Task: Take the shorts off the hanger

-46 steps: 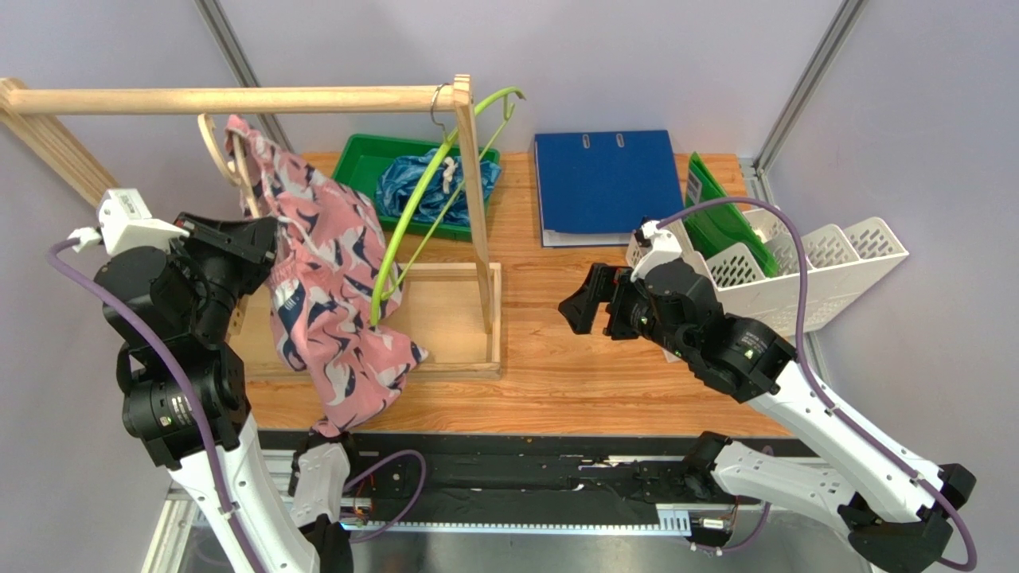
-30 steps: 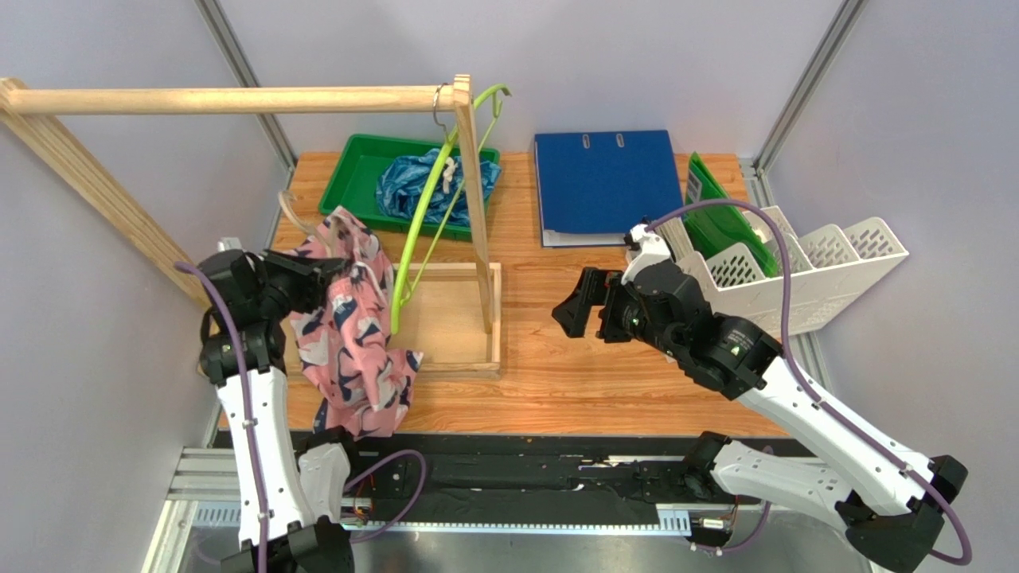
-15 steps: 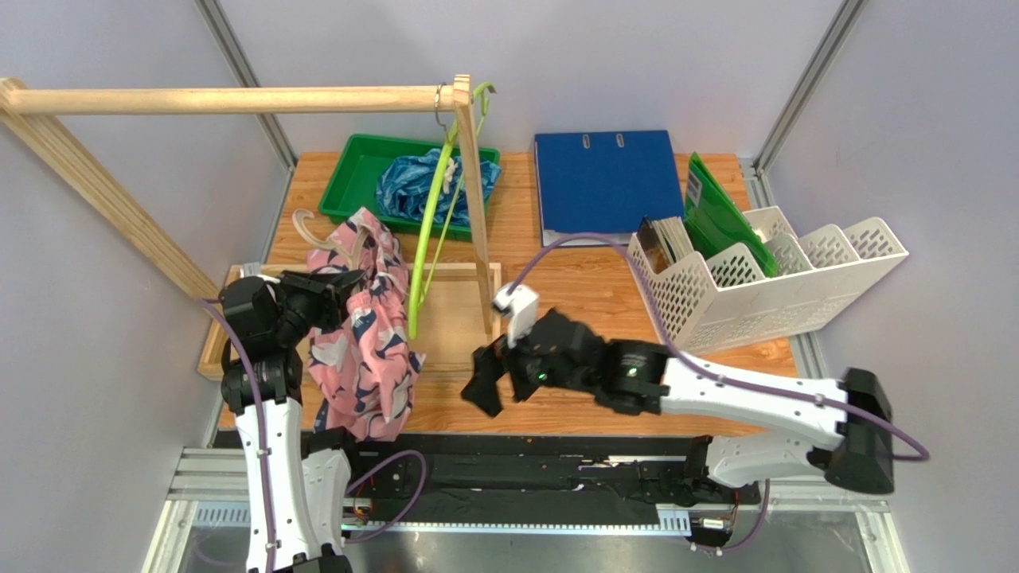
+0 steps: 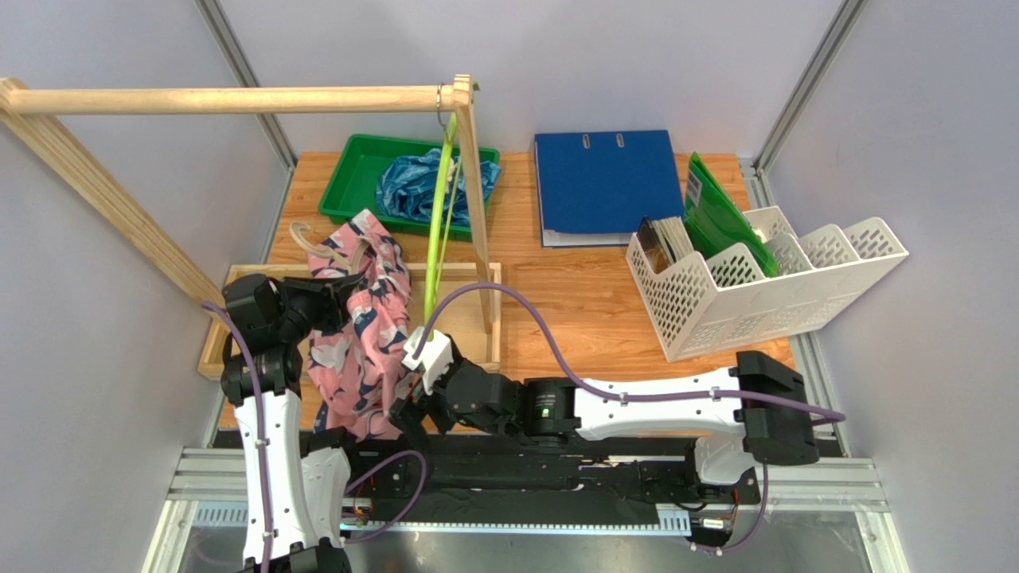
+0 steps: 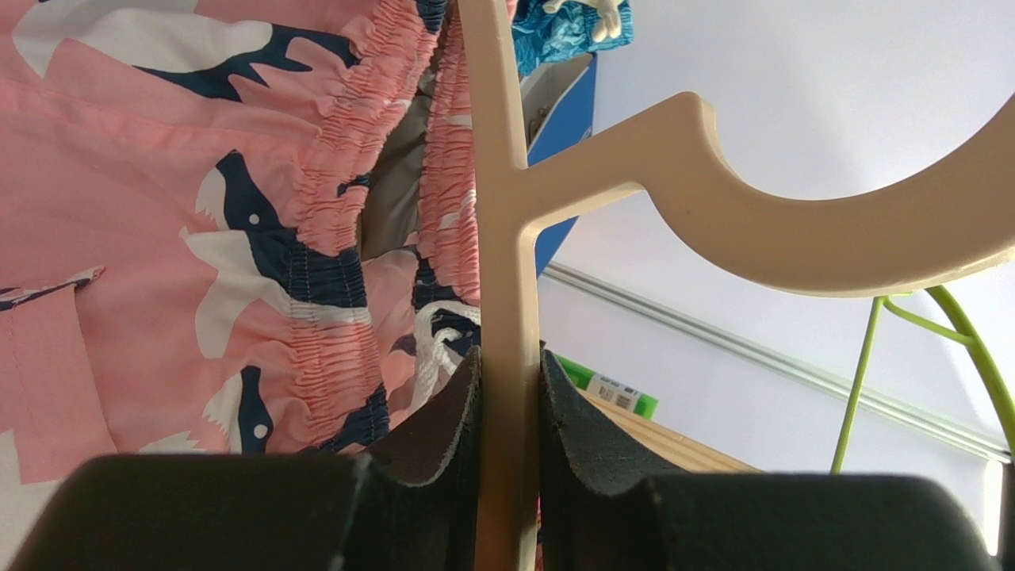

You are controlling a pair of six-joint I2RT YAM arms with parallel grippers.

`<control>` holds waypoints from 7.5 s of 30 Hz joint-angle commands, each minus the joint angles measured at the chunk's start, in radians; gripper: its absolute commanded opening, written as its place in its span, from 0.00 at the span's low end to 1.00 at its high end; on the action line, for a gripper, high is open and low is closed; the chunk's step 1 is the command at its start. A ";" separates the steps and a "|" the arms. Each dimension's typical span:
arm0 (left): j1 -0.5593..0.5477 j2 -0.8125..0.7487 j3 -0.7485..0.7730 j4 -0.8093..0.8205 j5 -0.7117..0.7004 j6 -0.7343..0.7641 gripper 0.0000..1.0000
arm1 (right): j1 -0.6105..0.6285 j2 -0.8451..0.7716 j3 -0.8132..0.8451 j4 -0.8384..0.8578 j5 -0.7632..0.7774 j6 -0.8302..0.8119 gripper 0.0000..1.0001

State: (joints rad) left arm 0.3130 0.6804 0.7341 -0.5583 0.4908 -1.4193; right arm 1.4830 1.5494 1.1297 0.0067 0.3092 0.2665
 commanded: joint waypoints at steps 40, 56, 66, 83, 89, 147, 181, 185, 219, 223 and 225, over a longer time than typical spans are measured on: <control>-0.002 -0.025 -0.064 0.130 -0.051 -0.116 0.00 | 0.186 -0.170 -0.145 0.113 0.488 0.033 0.00; -0.002 -0.015 -0.053 0.190 -0.097 -0.213 0.00 | 0.280 -0.370 -0.298 -0.030 0.436 0.023 0.00; -0.003 -0.016 -0.044 0.184 -0.104 -0.195 0.00 | 0.273 -0.450 -0.377 -0.057 0.515 0.099 0.00; -0.055 -0.048 -0.009 0.078 -0.081 -0.127 0.00 | 0.109 -0.106 -0.032 0.064 0.243 -0.110 0.88; -0.072 -0.047 -0.010 0.066 -0.080 -0.110 0.00 | 0.039 -0.043 0.076 -0.002 0.289 -0.098 0.90; -0.118 0.011 0.263 -0.343 0.038 -0.112 0.00 | -0.191 -0.267 -0.185 0.081 0.136 0.267 0.00; -0.204 0.016 0.682 -0.152 0.095 0.460 0.00 | -0.326 -0.497 -0.283 -0.114 0.156 0.352 0.00; -0.241 0.051 0.715 -0.091 0.187 0.589 0.00 | -0.328 -0.552 -0.295 -0.149 0.176 0.335 0.00; -0.394 0.341 0.864 -0.111 0.066 0.712 0.00 | -0.369 -0.830 -0.301 -0.364 0.346 0.275 0.00; -0.397 0.383 0.886 -0.112 0.089 0.715 0.00 | -0.417 -0.821 -0.268 -0.384 0.323 0.264 0.00; -0.397 0.401 0.892 -0.115 0.091 0.718 0.00 | -0.443 -0.815 -0.249 -0.390 0.311 0.255 0.00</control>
State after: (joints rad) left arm -0.0792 1.0447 1.6089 -0.6731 0.5716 -0.7219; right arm 1.0847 0.7387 0.8040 -0.3847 0.6025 0.5488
